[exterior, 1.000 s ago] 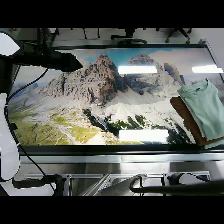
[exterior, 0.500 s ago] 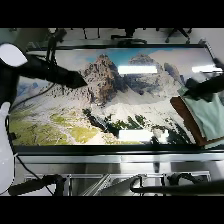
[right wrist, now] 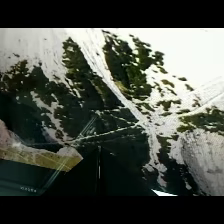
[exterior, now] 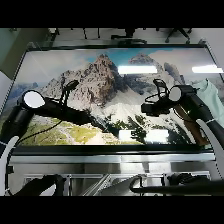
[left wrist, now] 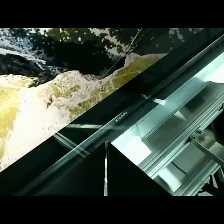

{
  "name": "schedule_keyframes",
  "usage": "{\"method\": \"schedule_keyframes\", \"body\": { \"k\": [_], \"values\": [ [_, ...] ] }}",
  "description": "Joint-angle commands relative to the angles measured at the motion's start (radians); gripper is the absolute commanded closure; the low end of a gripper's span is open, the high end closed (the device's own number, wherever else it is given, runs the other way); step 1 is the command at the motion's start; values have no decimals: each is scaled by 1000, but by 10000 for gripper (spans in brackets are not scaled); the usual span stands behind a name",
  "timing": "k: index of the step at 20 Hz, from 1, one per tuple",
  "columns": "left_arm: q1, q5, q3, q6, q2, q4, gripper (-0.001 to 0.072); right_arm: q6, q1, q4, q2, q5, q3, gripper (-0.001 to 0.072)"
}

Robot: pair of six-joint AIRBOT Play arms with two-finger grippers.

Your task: Fold the shirts.

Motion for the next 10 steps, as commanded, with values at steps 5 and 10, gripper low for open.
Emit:
{"method": "schedule_keyframes", "body": {
  "k": [5,10],
  "values": [
    [-2,52,-44,2,22,-10,693,0,25,7,-2,-6,-11,687],
    [-2,58,-44,2,22,-11,693,0,25,7,-2,-6,-11,687]
  ]
}}
